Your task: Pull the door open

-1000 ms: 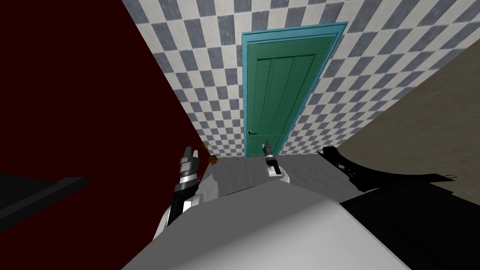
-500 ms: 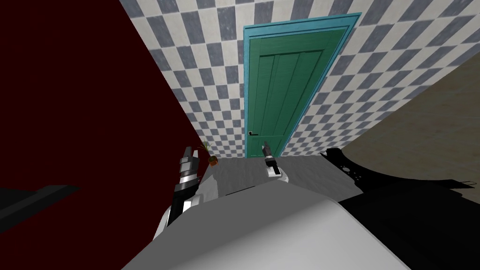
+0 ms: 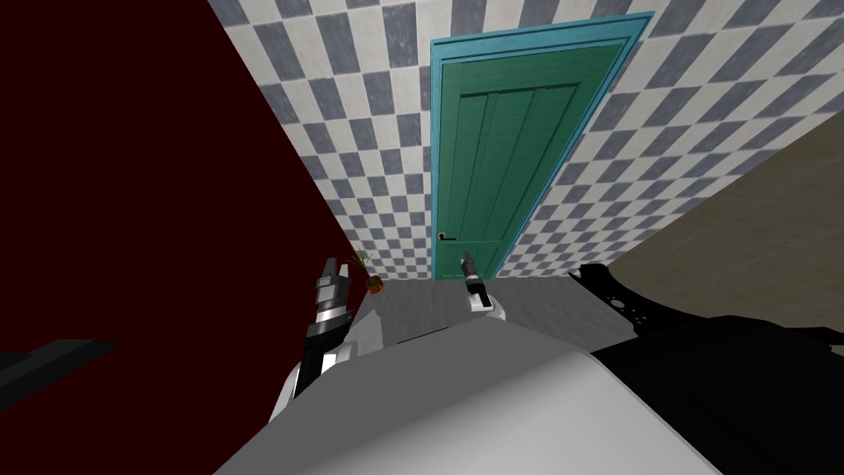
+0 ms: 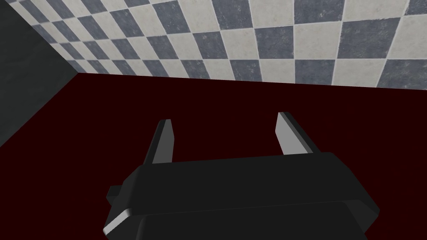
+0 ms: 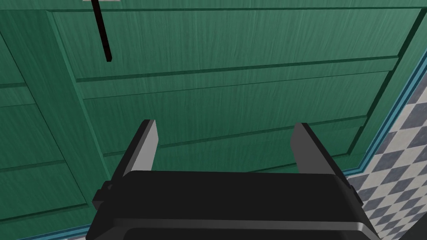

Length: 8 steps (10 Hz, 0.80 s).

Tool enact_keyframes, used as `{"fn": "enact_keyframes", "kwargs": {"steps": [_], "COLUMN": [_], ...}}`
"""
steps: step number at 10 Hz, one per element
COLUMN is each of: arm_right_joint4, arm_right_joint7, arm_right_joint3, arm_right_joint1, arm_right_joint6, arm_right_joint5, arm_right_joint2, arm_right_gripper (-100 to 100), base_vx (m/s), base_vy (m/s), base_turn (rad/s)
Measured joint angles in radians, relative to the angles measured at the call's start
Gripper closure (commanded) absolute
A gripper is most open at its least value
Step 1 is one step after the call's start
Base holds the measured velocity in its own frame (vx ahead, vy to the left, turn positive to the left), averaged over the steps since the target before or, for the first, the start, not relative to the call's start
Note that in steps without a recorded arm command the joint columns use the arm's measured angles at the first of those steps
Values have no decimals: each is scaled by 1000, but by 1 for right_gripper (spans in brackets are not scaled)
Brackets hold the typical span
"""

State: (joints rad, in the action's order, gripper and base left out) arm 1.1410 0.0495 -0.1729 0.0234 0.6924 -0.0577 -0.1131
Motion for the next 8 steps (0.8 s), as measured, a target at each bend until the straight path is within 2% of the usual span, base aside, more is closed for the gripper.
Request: {"fn": "enact_keyframes", "kwargs": {"steps": [6,8], "arm_right_joint4": [-178,-205], "arm_right_joint7": [-8,-16], "arm_right_joint3": [-17,-21], "arm_right_joint1": [-66,-78], "arm_right_joint6": [46,46], "arm_right_joint5": [-13,-15], "arm_right_joint2": [-8,-4], "arm_right_gripper": [-100,-100], "base_vx": [90,62], "base_vy": [-10,-6], "base_turn": [18,9]}}
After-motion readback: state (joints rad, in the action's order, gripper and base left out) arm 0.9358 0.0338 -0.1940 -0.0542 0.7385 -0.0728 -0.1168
